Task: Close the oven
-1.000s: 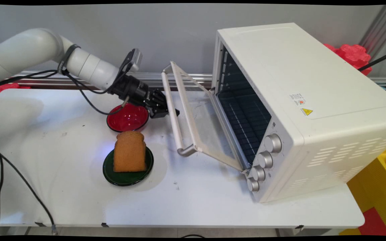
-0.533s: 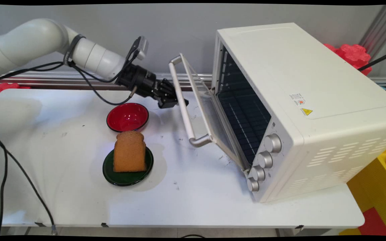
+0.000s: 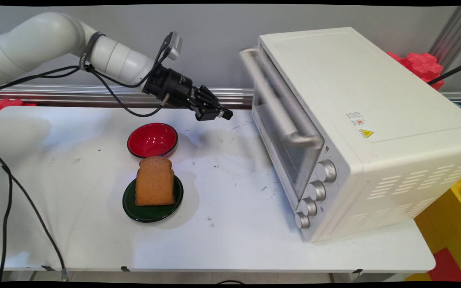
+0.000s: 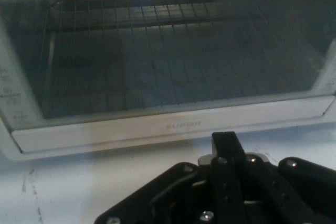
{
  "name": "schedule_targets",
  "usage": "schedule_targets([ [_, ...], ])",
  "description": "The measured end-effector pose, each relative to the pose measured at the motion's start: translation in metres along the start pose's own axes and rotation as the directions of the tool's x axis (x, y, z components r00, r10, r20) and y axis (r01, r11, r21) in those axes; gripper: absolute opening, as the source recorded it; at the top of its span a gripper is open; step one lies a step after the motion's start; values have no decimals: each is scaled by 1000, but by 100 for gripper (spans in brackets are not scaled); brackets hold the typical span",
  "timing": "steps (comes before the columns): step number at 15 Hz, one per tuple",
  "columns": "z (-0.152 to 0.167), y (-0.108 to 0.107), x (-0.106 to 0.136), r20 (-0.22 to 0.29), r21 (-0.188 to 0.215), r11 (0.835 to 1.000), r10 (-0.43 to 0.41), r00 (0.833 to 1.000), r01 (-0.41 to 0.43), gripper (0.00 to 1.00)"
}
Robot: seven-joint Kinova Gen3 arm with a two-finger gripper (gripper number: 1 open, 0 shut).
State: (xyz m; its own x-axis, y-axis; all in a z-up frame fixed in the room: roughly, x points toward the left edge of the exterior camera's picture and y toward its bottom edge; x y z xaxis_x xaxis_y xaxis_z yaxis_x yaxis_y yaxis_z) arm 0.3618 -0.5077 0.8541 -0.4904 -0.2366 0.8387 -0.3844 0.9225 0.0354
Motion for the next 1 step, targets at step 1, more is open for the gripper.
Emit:
schedule_targets([
  [1,0,0,3,-4,-1,1000,-2,1000,2,0],
])
